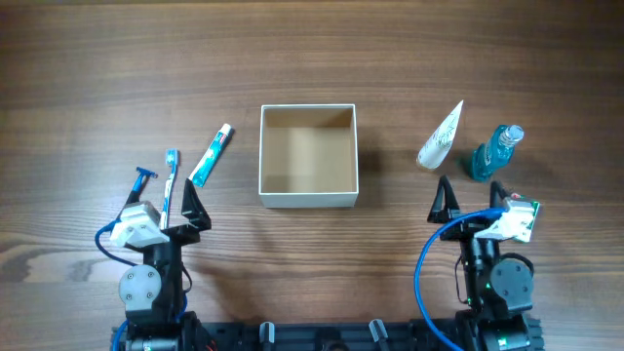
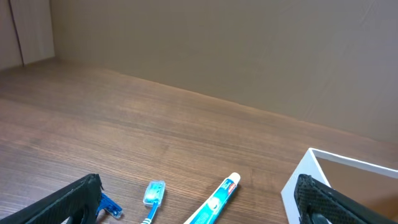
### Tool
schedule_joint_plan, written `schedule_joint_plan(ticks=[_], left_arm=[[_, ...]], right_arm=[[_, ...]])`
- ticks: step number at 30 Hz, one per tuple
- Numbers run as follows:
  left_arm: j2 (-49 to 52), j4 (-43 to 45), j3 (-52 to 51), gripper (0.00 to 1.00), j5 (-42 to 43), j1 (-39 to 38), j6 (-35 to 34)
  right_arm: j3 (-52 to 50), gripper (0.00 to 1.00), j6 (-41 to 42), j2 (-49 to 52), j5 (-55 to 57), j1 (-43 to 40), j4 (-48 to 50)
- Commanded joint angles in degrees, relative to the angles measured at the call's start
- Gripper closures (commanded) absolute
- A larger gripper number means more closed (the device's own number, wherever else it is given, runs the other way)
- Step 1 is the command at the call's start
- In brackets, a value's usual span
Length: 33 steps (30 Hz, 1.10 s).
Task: Pack container
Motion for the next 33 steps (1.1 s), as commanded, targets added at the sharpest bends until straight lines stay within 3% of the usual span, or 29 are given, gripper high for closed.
schedule_joint_plan(ticks=[1,5,10,18,21,24,31,33], left_arm=[[-0.3,-0.5,0.3,0.0,0.3,0.2,-1.7],[3.3,-6.5,6.9,0.0,2.9,0.2,-1.8],[17.2,-16.9,22.2,0.0,4.2,0.3,-5.1],[53.3,-51.6,62.4,0.0,10.5,0.3,-6.3],[57.8,-55.3,67.7,0.0,12.7,0.3,-6.2],[59.7,-55.2,67.7,0.0,12.7,0.3,-6.3],[62.6,-55.2,67.7,0.0,12.7,0.3,-6.3],[62.6,-55.2,67.7,0.0,12.7,0.3,-6.3]], right_arm=[[6.3,0.0,-1.2,2.7,-1.1,-0.1,-4.2],[15.5,0.0,-3.4,9.7,-3.3,-0.1,-10.3],[35.8,0.0,-3.4,29.2,-6.3,-0.1,-25.6],[84.7,0.0,-4.7,67.7,-7.8,-0.1,-63.6],[87.3,0.0,-4.7,71.3,-7.9,-0.1,-67.1],[87.3,0.0,-5.7,73.4,-8.3,-0.1,-63.4],[87.3,0.09,8.0,89.2,-2.4,-0.1,-61.3],[87.3,0.17,10.6,92.8,-2.3,-0.1,-61.1]])
